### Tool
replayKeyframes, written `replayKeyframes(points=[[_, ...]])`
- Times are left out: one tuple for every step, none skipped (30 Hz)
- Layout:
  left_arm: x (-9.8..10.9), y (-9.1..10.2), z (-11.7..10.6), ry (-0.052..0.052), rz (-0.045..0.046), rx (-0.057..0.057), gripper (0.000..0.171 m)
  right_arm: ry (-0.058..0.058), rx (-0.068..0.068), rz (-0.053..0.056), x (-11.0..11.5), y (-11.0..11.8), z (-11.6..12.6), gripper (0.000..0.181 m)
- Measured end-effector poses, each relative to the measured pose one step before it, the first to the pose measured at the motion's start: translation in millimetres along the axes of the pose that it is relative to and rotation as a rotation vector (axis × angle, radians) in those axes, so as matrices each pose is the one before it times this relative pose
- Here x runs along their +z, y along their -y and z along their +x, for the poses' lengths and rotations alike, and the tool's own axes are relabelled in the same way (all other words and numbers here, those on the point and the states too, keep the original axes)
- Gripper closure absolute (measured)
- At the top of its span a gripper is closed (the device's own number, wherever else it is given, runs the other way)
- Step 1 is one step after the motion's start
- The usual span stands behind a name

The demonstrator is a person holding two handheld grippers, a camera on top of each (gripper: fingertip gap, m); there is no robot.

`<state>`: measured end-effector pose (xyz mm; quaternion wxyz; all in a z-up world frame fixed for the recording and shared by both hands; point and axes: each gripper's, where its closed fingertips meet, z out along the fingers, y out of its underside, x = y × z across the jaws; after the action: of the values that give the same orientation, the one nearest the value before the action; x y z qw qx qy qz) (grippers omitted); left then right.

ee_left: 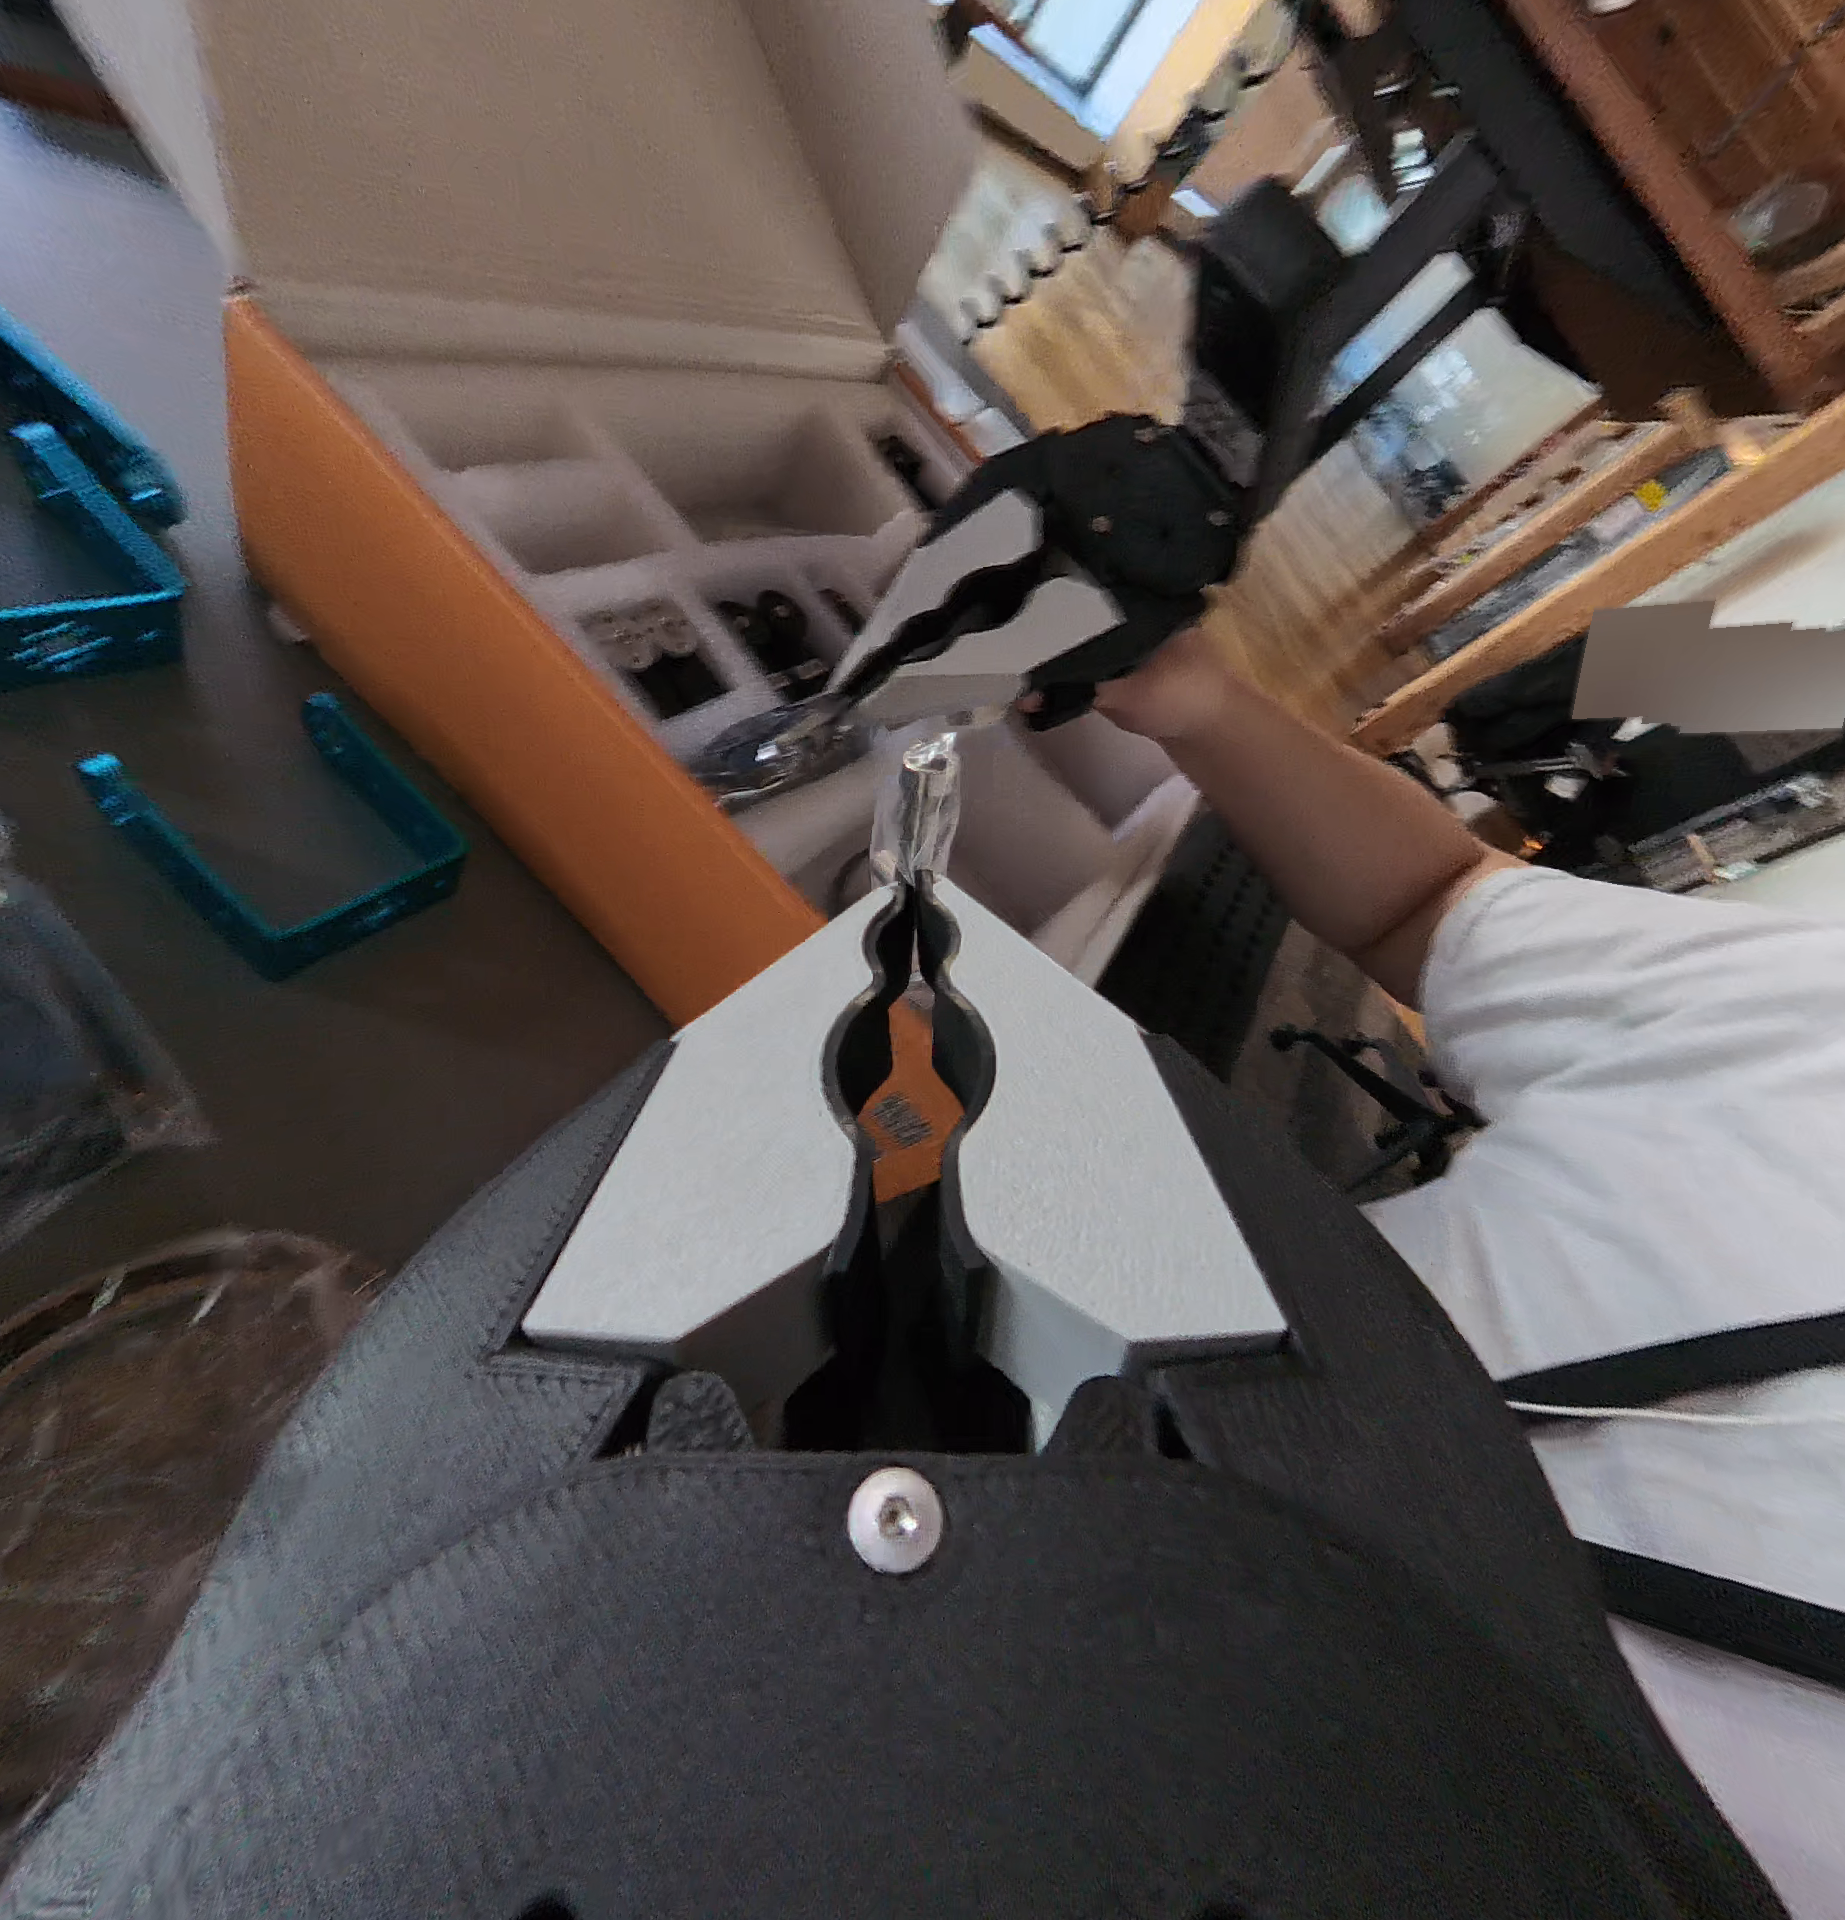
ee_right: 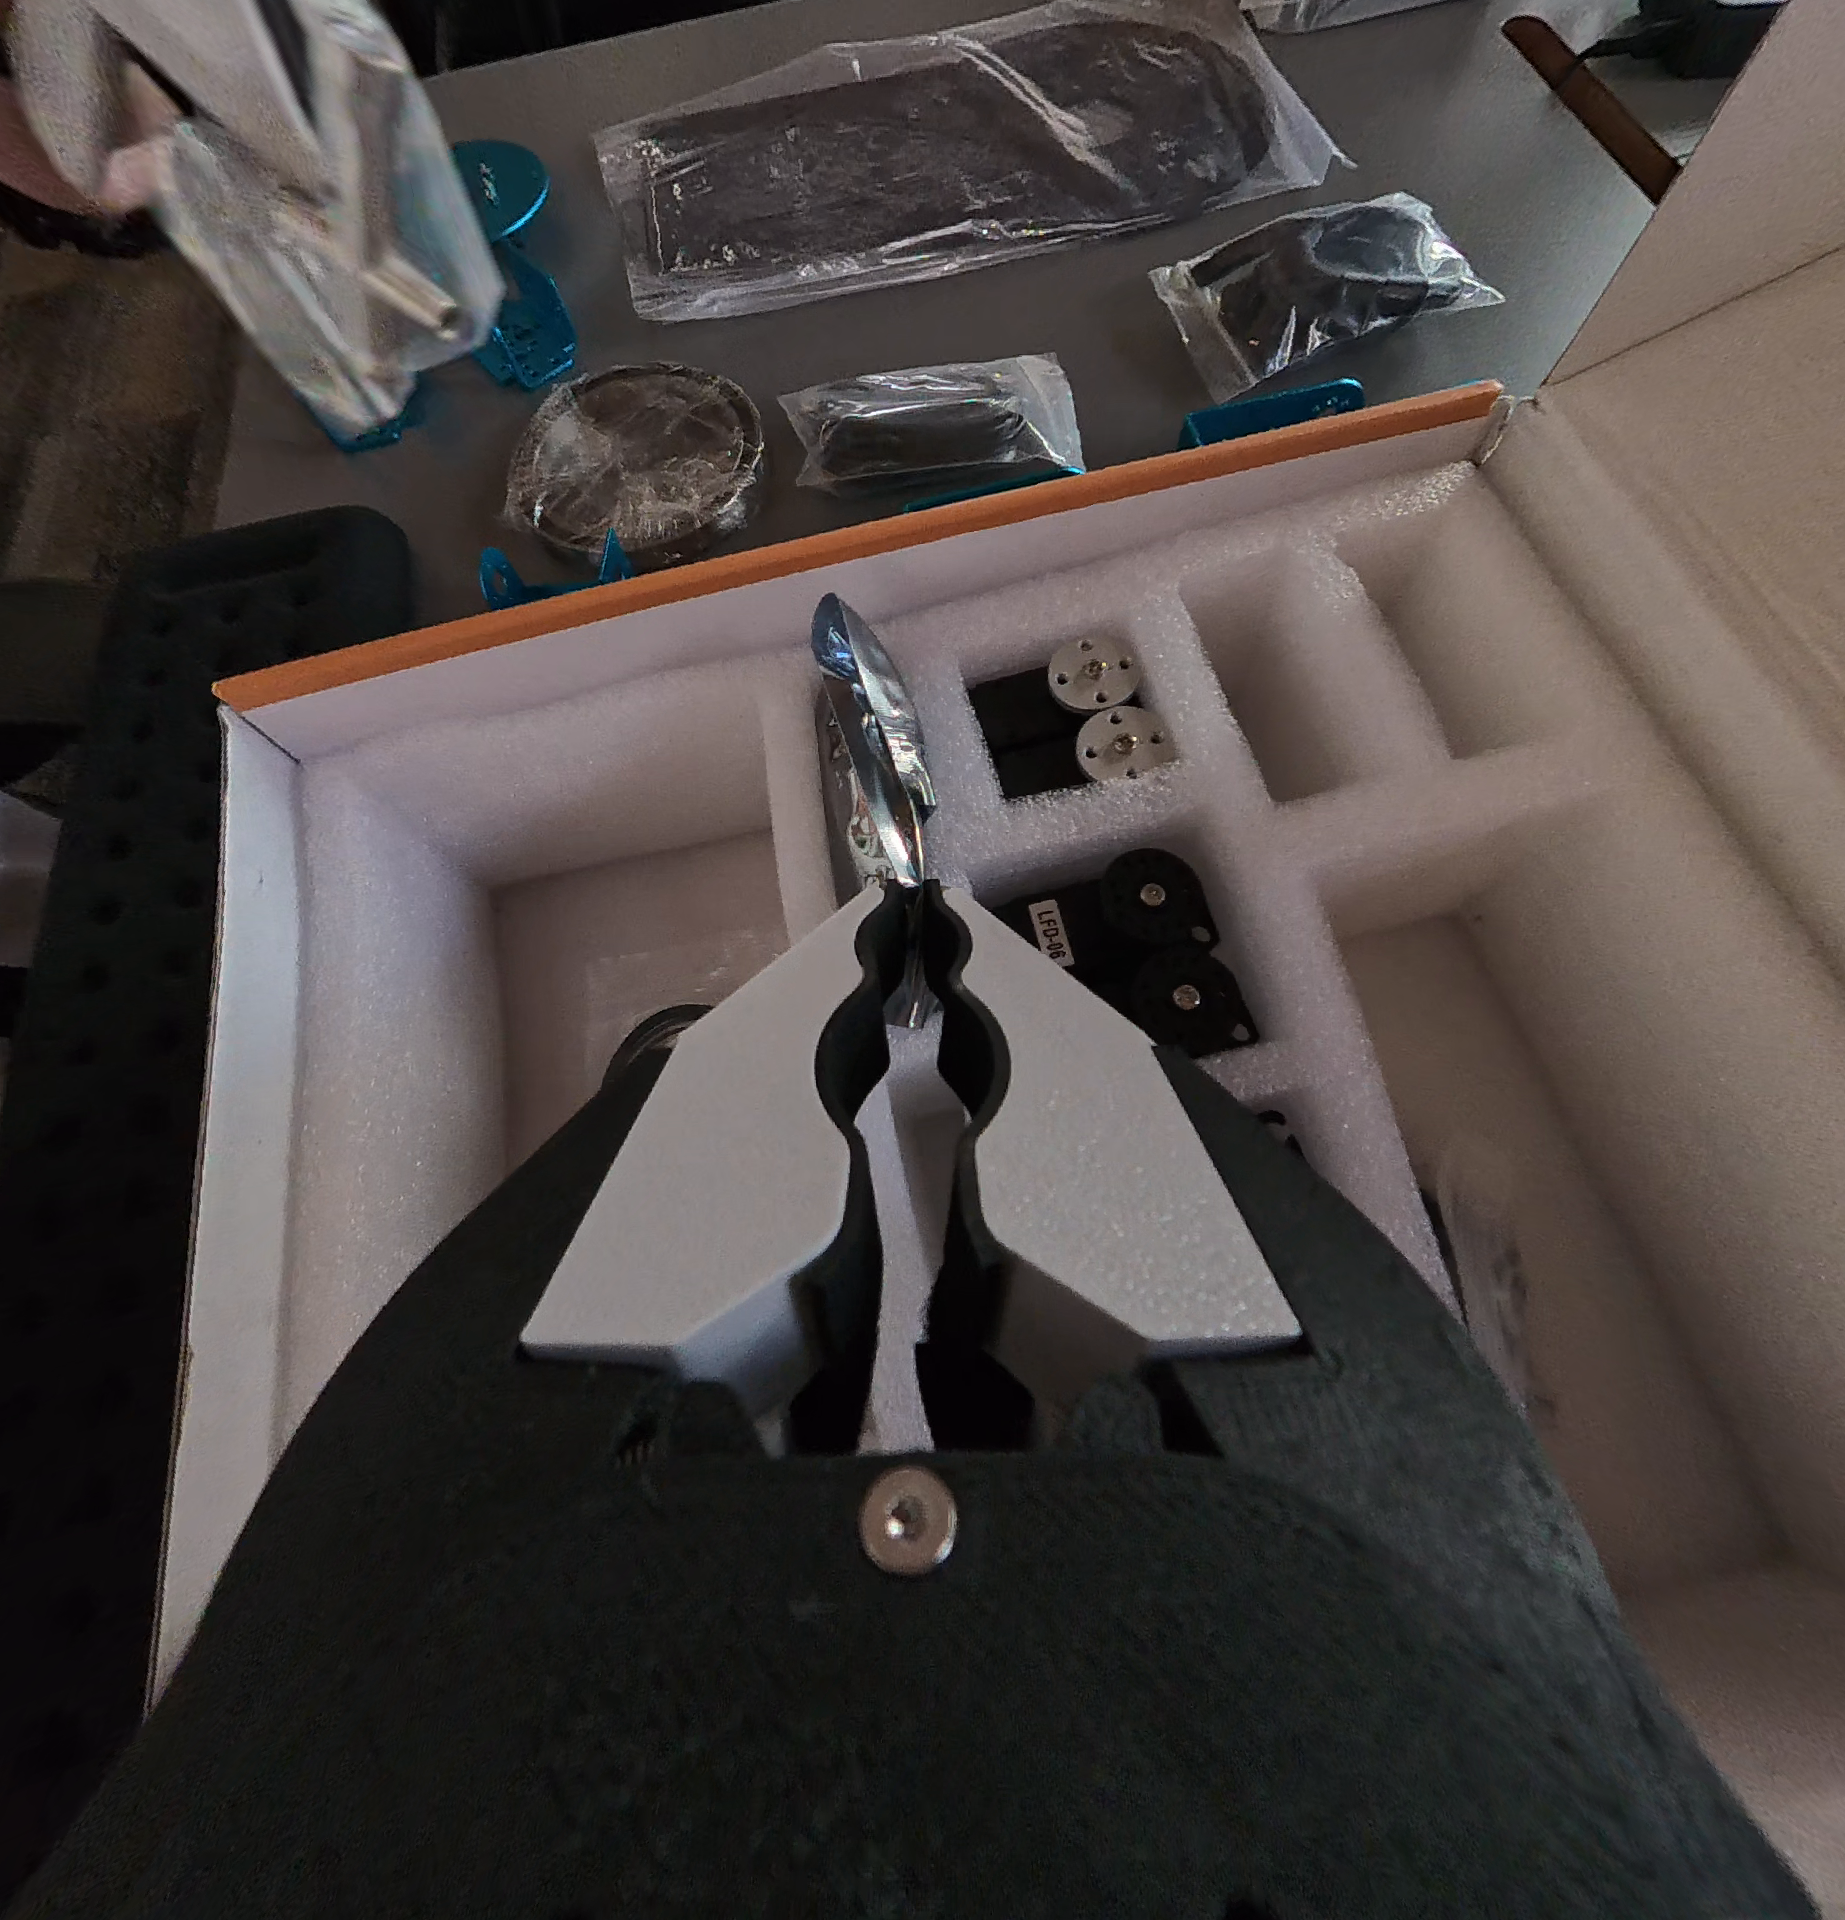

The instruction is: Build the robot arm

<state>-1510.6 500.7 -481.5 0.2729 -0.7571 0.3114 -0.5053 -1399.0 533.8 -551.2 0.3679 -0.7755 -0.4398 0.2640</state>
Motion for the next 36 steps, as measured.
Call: replayKeyframes(points=[[-3.58, -2.56, -10.89, 0.0398, -0.00962, -0.022, 0.171, -0.0055, -0.0106, -0.0048, 0.22, -0.14, 0.18, 0.18], [-2.69, -3.74, -10.37, 0.026, -0.01392, -0.0384, 0.171, -0.008, -0.0117, -0.0032, 0.11, -0.1, 0.09, 0.18], [0.18, -7.13, -9.59, 0.0117, -0.03776, -0.0498, 0.171, -0.0062, -0.0071, -0.0013, 0.08, -0.02, 0.1, 0.18], [3.25, -7.12, -6.29, -0.0089, -0.04244, -0.0526, 0.171, -0.0041, -0.0068, -0.0007, -0.1, -0.08, -0.07, 0.18], [5.8, -4.22, -3.22, -0.0208, -0.02276, -0.0394, 0.171, -0.0044, -0.0092, -0.0012, -0.04, -0.07, -0.05, 0.18], [7.41, -3.88, -3.99, -0.0116, -0.02799, -0.0213, 0.171, -0.0049, -0.0105, -0.0022, 0.14, -0.01, 0.08, 0.18], [7.62, -3.02, -7.82, 0.01, -0.02604, -0.014, 0.171, -0.0041, -0.0094, -0.0024, -0.05, -0.02, 0.06, 0.18], [6.68, -2.04, -9.75, 0.0208, -0.01547, -0.0188, 0.171, -0.004, -0.0075, -0.0014, 0.01, 0.0, -0.04, 0.18], [5.92, -1.52, -5.85, -0.0023, -0.0081, -0.0231, 0.171, -0.0049, -0.0077, -0.0011, -0.12, -0.06, -0.02, 0.18], [5.06, -1.77, -2.61, -0.0218, -0.00859, -0.0244, 0.171, -0.0062, -0.0099, -0.0007, -0.08, -0.1, -0.01, 0.18], [3.61, -0.78, -2.34, -0.0203, 0.00073, -0.0281, 0.171, -0.0068, -0.0106, -0.0003, -0.01, -0.11, -0.09, 0.18], [2.9, -0.64, -2.63, -0.0141, 0.00236, -0.02, 0.171, -0.0067, -0.01, -0.0008, 0.03, 0.03, -0.02, 0.18], [2.7, -2.6, -4.75, -0.0001, -0.01166, -0.0125, 0.171, -0.005, -0.0097, -0.0012, -0.04, -0.06, 0.08, 0.18], [2.12, -2.4, -6.21, 0.0109, -0.00883, -0.0145, 0.171, -0.0021, -0.0057, -0.0006, 0.1, -0.06, 0.06, 0.18], [1.49, -1.03, -5.33, 0.0117, 0.00372, -0.0107, 0.171, 0.0012, 0.0008, 0.0008, 0.07, 0.11, 0.0, 0.18], [1.05, -2.29, -3.79, 0.0074, -0.00551, -0.0081, 0.171, 0.003, 0.0023, 0.0017, -0.01, -0.03, 0.0, 0.18], [0.36, -1.86, -2.71, 0.004, -0.00572, -0.0096, 0.171, 0.003, 0.0006, 0.0021, -0.08, 0.09, 0.03, 0.18], [-0.59, 1.6, -1.73, 0.0016, 0.0175, -0.0125, 0.171, 0.0019, -0.0004, 0.0012, 0.08, 0.03, 0.03, 0.18], [-1.12, 1.79, -3.04, 0.0121, 0.01632, -0.0118, 0.171, 0.0005, -0.0028, 0.0001, -0.03, -0.01, 0.04, 0.18], [-0.97, 0.19, -2.95, 0.014, 0.00158, -0.0039, 0.171, 0.0001, -0.0064, 0.0002, 0.03, 0.06, 0.07, 0.179], [-0.48, -0.54, -2.68, 0.014, -0.00351, -0.002, 0.171, -0.0006, -0.0068, -0.0006, 0.04, 0.02, -0.07, 0.179], [-0.43, 0.1, -0.82, 0.0025, -0.00067, -0.0089, 0.171, -0.001, -0.0051, -0.0015, -0.04, 0.01, -0.04, 0.18], [-0.55, 0.55, -0.89, 0.0047, 0.00215, -0.0102, 0.17, -0.0007, -0.0047, -0.0015, -0.01, 0.03, -0.01, 0.18], [-0.5, 1.06, -1.39, 0.0155, 0.00565, 0.0061, 0.168, -0.0006, -0.0034, -0.0011, 0.05, -0.02, 0.02, 0.179], [-0.48, 0.92, -2.12, 0.0265, 0.0026, 0.0179, 0.167, -0.0007, -0.0026, -0.0006, 0.02, -0.01, 0.01, 0.18], [-0.32, 1.18, -2.44, 0.0303, 0.00011, 0.0153, 0.165, -0.0006, -0.0028, 0.0003, -0.06, 0.0, 0.1, 0.18], [0.11, 1.01, -1.42, 0.0232, -0.00424, 0.0109, 0.161, -0.0004, -0.0015, 0.0012, 0.03, 0.02, -0.12, 0.18], [0.47, 0.78, 1.13, 0.0069, -0.00793, 0.0126, 0.16, -0.0002, -0.0012, 0.0004, -0.01, 0.03, 0.03, 0.18], [0.42, 0.97, 1.7, 0.0015, -0.00418, 0.0104, 0.16, -0.0006, -0.0023, 0.0003, -0.04, -0.1, -0.04, 0.18], [0.33, 1.03, 0.16, 0.009, -0.00289, 0.0061, 0.16, -0.0005, -0.0029, 0.0003, -0.03, 0.04, -0.03, 0.179], [-0.16, 0.99, -0.05, 0.008, -0.00186, 0.0077, 0.159, -0.0007, -0.0035, 0.0001, 0.02, -0.06, 0.02, 0.179], [-1.04, 1.67, 0.11, 0.0068, 0.00537, 0.0094, 0.159, -0.0015, -0.0036, -0.0005, 0.05, 0.04, 0.07, 0.179], [-2.49, 2.14, -0.72, 0.0144, 0.01158, 0.01, 0.157, -0.0029, -0.0066, -0.0004, -0.03, 0.04, 0.06, 0.179], [-3.76, 2.22, 0.33, 0.0123, 0.0172, 0.0176, 0.153, -0.004, -0.0087, -0.0008, 0.05, -0.01, 0.09, 0.179], [-4.99, 2.7, 2.4, 0.0073, 0.02298, 0.0258, 0.153, -0.0055, -0.0074, -0.0022, -0.01, -0.02, 0.05, 0.179], [-6.13, 3.88, 3.79, 0.0115, 0.03003, 0.0352, 0.151, -0.0058, -0.0084, -0.0023, -0.1, 0.09, -0.05, 0.179]])
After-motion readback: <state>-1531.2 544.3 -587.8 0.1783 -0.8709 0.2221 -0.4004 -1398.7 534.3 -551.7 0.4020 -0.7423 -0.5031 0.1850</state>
